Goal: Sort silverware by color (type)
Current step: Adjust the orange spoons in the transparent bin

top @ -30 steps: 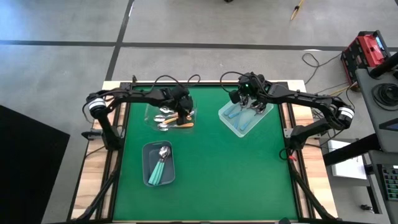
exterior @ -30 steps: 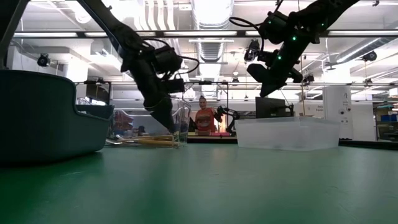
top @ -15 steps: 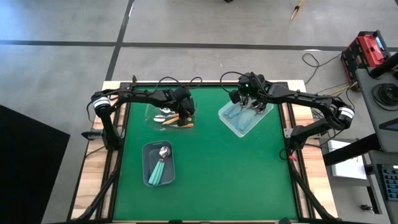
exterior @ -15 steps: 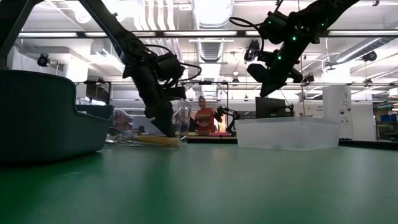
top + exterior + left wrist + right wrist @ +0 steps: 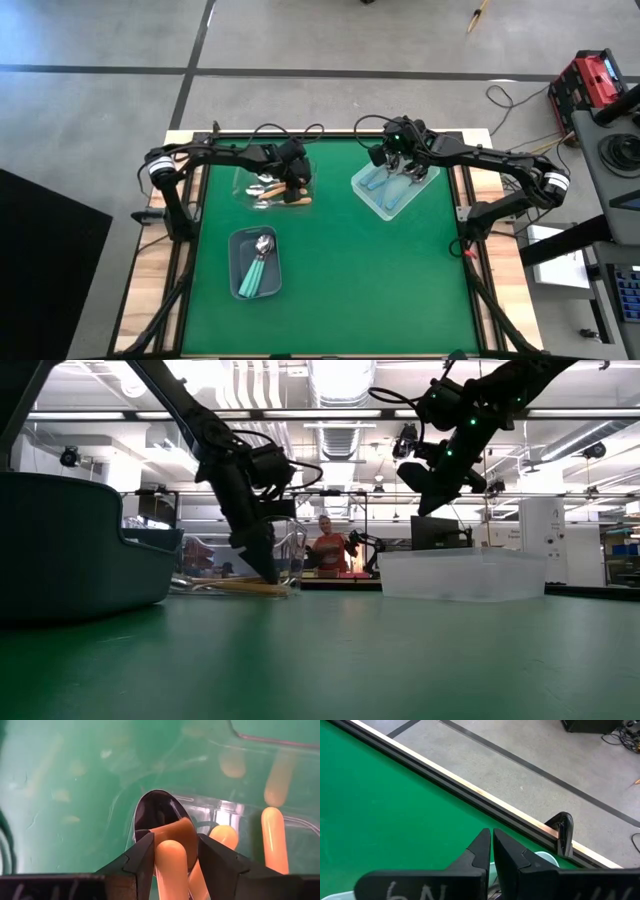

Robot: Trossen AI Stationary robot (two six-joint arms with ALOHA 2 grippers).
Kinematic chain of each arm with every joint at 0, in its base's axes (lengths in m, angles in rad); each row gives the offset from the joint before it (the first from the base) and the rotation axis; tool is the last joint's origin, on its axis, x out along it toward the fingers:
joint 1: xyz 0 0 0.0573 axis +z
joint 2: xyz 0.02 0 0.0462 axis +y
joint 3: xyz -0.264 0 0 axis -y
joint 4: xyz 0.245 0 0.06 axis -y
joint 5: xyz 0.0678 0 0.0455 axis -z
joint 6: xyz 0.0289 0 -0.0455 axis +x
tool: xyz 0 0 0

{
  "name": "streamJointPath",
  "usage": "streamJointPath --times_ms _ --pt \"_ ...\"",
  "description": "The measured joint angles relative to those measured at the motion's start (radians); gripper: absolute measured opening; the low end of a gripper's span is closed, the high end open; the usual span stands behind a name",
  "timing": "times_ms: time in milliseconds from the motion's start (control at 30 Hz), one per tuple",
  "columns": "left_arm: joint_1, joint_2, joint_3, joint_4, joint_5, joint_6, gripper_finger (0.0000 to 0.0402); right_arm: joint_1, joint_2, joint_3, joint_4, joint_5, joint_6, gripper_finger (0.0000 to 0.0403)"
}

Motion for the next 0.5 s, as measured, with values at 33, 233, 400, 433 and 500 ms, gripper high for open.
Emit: streamJointPath --times_ms 33,233,400,433,500 --pt "0.000 -0.001 0.000 -0.006 0.000 0.000 0.0130 0.000 0.000 0.000 0.000 0.000 0.000 0.0013" --pt "0.000 -0.006 0.000 -0.030 0.000 -0.008 0.0130 0.000 0.000 0.000 0.000 0.000 0.000 0.0013" --pt "0.000 -0.009 0.000 -0.035 0.000 -0.008 0.0130 0.000 0.000 0.000 0.000 0.000 0.000 0.0013" --pt "0.000 -0.010 0.000 -0.038 0.000 -0.009 0.0130 0.000 0.000 0.000 0.000 0.000 0.000 0.0013" --pt "0.000 -0.016 0.000 -0.053 0.001 -0.009 0.0130 0.000 0.000 0.000 0.000 0.000 0.000 0.0013"
